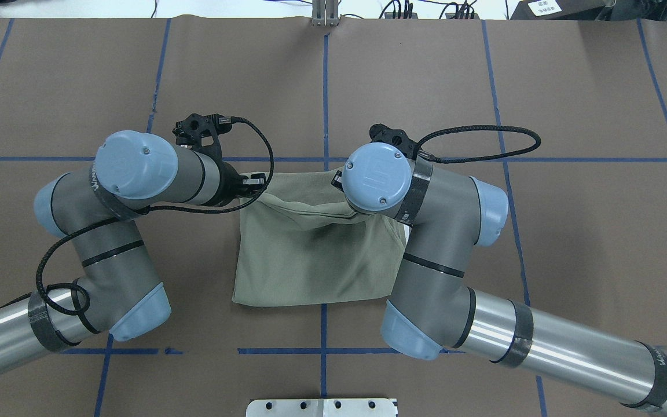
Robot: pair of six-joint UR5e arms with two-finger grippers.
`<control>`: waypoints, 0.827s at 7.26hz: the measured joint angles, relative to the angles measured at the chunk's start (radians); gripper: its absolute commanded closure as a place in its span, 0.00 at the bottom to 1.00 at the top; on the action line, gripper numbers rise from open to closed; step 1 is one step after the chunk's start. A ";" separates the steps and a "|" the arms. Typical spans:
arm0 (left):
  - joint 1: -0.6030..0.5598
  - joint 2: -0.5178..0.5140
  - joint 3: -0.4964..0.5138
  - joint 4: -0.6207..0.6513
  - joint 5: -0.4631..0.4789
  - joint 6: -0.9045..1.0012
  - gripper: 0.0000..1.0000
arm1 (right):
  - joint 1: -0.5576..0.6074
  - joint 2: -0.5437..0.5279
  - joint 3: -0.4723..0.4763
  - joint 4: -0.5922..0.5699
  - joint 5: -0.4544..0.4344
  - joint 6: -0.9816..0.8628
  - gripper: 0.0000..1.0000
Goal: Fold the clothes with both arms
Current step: 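Lift both near corners and fold them over toward the far edge, then release the left corner and press the right gripper along the fold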
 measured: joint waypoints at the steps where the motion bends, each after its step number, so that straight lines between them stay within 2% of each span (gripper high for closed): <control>1: -0.009 -0.005 0.021 -0.015 0.000 0.001 1.00 | 0.017 0.007 -0.038 0.031 0.007 -0.015 1.00; 2: -0.015 -0.014 0.040 -0.020 0.000 0.002 1.00 | 0.032 0.011 -0.056 0.043 0.017 -0.030 1.00; 3: -0.018 -0.027 0.061 -0.023 0.001 0.002 0.16 | 0.044 0.012 -0.064 0.049 0.028 -0.046 0.13; 4: -0.018 -0.037 0.078 -0.024 0.001 0.003 0.00 | 0.049 0.012 -0.070 0.050 0.034 -0.063 0.00; 6: -0.030 -0.043 0.088 -0.030 -0.002 0.041 0.00 | 0.060 0.035 -0.095 0.051 0.052 -0.134 0.00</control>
